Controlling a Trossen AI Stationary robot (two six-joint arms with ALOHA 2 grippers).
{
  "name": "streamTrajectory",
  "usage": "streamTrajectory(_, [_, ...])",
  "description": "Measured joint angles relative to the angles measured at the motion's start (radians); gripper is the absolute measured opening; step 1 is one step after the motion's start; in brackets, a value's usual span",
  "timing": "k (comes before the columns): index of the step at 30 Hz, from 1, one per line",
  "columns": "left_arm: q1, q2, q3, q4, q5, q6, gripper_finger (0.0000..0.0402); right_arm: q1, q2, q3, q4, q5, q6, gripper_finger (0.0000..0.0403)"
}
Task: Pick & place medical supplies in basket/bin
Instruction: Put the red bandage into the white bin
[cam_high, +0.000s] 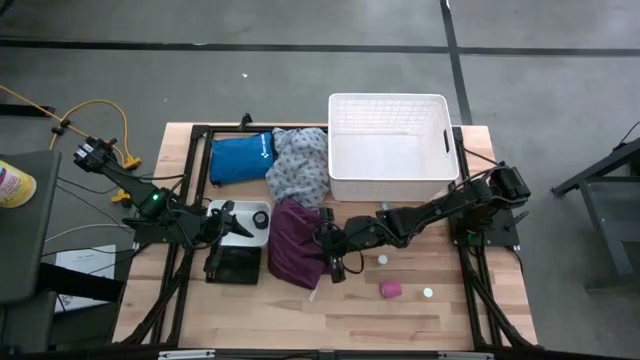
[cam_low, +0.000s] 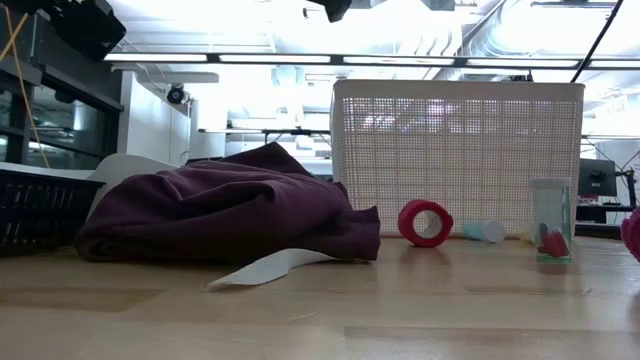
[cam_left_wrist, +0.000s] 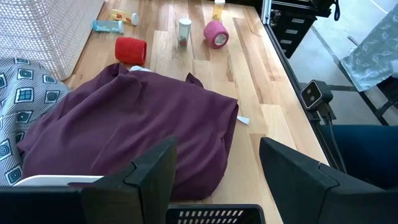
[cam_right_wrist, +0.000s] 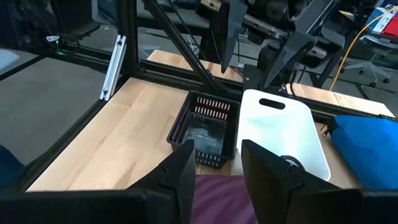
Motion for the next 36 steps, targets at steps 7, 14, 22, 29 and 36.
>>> streamTrajectory(7, [0.000, 0.000, 0.000, 0.000, 0.000, 0.000, 0.0223, 0.033, -0.003, 0.000, -0.071, 0.149, 0.017, 0.0119])
streamTrajectory(14, [0.000, 0.000, 0.000, 0.005, 0.001, 0.001, 0.0223, 0.145, -0.079, 0.002, -0.196, 0.522, -0.025, 0.0119])
streamTrajectory(22, [0.000, 0.000, 0.000, 0.008, 0.003, 0.001, 0.0223, 0.224, -0.105, 0.001, -0.347, 0.681, 0.089, 0.0119])
streamTrajectory(29, [0.000, 0.000, 0.000, 0.008, 0.003, 0.001, 0.0223, 0.225, -0.103, 0.001, -0.565, 0.683, 0.262, 0.0119])
streamTrajectory(36, [0.000, 0.000, 0.000, 0.009, 0.002, 0.001, 0.0223, 0.225, -0.103, 0.000, -0.678, 0.680, 0.303, 0.0119])
